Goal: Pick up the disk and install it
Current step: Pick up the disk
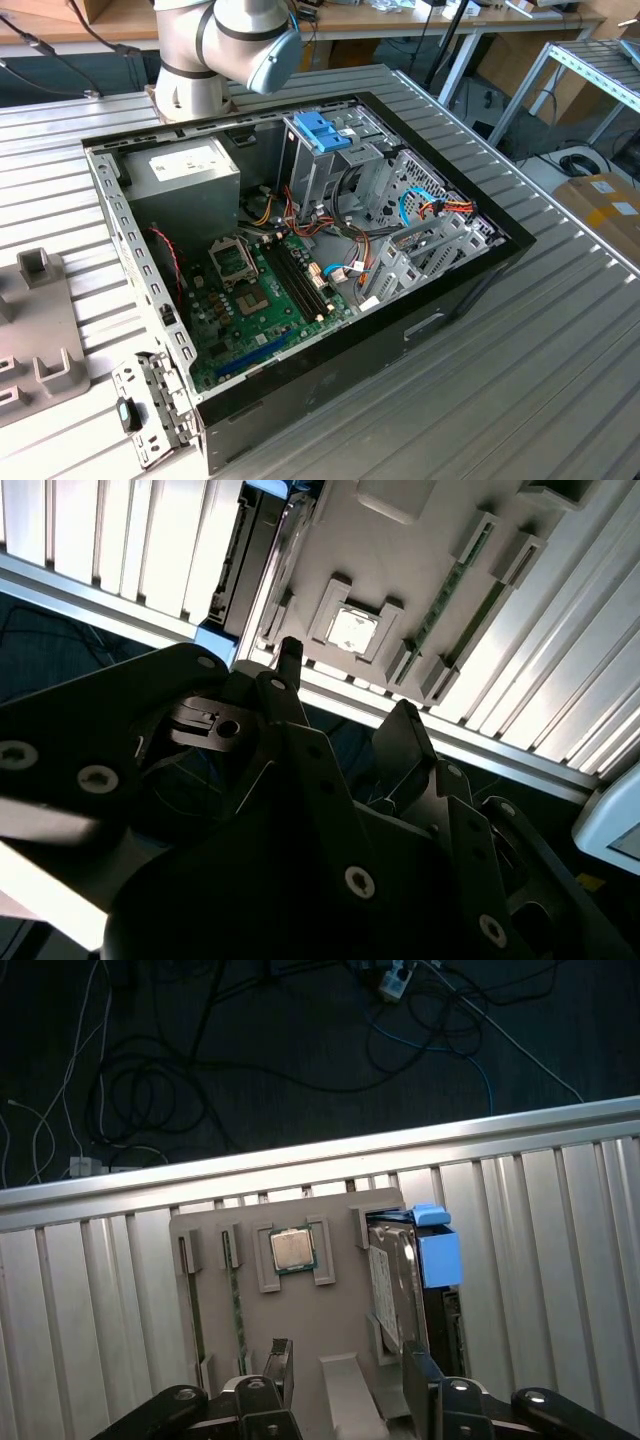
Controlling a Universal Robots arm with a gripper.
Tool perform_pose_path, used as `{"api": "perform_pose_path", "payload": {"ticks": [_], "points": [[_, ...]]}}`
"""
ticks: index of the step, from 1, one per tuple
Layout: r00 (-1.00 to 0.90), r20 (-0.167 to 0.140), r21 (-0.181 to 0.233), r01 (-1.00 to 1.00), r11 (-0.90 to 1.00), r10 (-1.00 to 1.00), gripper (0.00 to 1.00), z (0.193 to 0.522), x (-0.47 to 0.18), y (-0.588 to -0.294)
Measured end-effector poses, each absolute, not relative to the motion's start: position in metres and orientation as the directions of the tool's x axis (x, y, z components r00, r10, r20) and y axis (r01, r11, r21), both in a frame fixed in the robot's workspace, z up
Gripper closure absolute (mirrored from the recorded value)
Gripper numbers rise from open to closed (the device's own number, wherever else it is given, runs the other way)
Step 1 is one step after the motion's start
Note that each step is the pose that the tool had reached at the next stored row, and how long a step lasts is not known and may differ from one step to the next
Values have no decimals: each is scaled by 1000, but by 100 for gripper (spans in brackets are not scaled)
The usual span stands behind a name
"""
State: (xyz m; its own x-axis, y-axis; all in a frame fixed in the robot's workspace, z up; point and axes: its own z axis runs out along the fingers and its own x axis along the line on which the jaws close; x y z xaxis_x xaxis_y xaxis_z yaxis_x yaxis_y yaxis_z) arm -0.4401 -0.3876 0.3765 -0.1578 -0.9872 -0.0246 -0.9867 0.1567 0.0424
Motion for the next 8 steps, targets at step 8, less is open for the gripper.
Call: {"api": "perform_pose_path", "payload": {"ticks": [8], "points": [[-158,-25,42,-987,157,-987,44,375,-440,-388]]}}
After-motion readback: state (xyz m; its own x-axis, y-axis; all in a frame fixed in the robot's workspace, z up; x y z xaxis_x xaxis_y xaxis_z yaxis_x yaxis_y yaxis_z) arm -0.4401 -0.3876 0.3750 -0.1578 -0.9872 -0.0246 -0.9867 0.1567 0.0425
